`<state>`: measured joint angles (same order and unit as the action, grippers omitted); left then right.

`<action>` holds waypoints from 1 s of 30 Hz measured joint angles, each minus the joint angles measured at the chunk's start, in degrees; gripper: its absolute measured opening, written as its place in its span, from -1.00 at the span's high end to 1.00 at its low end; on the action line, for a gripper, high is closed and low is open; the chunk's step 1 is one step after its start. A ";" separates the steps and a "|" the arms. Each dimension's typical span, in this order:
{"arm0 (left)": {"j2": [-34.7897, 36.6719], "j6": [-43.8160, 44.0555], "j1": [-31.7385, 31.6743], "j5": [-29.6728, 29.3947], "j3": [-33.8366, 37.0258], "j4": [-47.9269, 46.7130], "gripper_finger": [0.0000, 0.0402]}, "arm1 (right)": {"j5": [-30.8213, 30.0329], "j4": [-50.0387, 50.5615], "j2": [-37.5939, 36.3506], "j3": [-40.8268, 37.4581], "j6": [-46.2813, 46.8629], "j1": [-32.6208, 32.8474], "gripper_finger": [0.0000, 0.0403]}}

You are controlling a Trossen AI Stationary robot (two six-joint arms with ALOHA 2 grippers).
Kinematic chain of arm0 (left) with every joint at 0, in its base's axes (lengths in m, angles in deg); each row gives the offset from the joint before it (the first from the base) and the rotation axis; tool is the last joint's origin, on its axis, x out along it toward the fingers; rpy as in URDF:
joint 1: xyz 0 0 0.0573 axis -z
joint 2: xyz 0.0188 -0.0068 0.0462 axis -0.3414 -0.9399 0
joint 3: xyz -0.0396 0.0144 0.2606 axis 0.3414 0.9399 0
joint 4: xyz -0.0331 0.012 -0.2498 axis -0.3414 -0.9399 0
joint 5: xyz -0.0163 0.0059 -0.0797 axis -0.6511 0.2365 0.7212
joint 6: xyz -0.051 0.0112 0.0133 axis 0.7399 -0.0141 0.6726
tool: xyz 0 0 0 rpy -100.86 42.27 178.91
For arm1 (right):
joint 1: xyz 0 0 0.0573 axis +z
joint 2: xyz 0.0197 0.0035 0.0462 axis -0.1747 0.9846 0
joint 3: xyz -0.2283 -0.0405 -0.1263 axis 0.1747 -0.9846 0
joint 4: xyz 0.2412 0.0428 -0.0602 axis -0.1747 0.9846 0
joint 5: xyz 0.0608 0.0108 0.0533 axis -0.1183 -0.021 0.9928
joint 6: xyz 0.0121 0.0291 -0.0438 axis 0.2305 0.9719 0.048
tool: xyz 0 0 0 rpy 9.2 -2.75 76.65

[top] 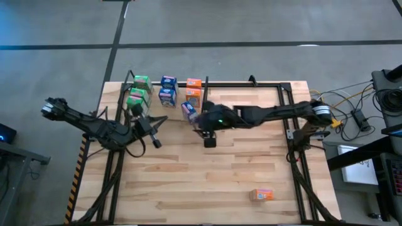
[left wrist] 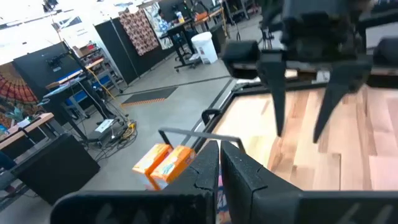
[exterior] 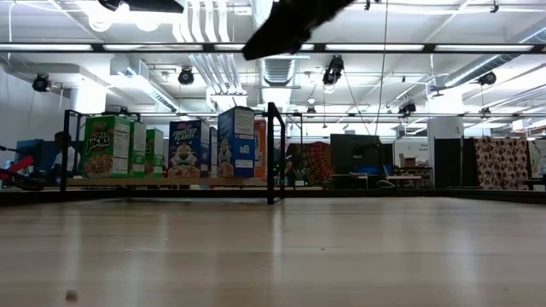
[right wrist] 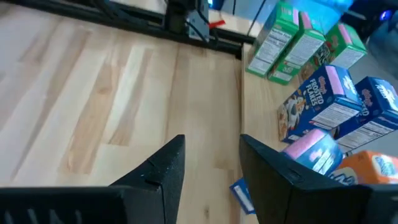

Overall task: Stack cereal on shelf
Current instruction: Put the blue cereal box on the shelf aligned with the blue cereal boxes

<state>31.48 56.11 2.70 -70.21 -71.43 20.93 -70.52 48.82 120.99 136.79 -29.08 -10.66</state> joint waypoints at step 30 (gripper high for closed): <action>-17.91 -5.53 -23.77 37.09 -14.90 -12.06 0.14 | 0.17 -33.93 -42.12 -50.58 -2.15 1.10 0.31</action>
<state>13.57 50.57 -21.07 -33.11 -86.33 8.87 -70.35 14.89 78.87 86.21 -31.23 -9.56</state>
